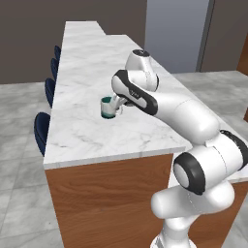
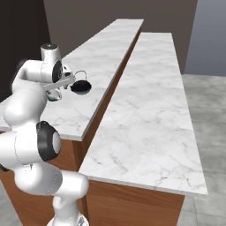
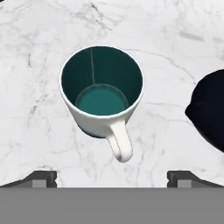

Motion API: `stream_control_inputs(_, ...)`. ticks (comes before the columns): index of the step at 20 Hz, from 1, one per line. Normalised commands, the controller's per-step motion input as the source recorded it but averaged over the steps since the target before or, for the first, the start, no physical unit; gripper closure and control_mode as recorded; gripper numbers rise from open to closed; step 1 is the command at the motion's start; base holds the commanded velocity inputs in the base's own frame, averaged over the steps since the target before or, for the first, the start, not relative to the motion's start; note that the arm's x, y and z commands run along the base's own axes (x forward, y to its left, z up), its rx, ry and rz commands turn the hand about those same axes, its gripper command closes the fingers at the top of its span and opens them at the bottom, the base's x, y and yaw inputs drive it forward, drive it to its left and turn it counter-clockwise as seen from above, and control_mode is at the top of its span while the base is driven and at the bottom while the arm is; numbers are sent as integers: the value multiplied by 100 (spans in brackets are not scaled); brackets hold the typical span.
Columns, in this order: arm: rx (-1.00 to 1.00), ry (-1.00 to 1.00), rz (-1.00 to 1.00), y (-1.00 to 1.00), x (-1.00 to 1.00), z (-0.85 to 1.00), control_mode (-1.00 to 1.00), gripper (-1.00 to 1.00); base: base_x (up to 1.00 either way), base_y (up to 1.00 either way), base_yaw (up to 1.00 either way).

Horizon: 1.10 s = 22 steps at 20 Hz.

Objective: Pick the teapot and mug and place them in the sink. Then turn on the water.

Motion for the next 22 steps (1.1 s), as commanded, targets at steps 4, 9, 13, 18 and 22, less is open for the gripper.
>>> stream_control_inputs(4,0,0,1,1,3,-9,-100,-100,0,0,0)
stream_control_inputs(9,0,0,1,1,7,-7,-100,-100,0,0,0)
stream_control_inputs(13,0,0,0,4,14,-9,-100,-100,0,0,0)
stream_control_inputs(18,0,0,0,1,16,-6,-100,-100,0,0,0)
stream_control_inputs(22,0,0,0,4,10,-8,-100,-100,0,0,0)
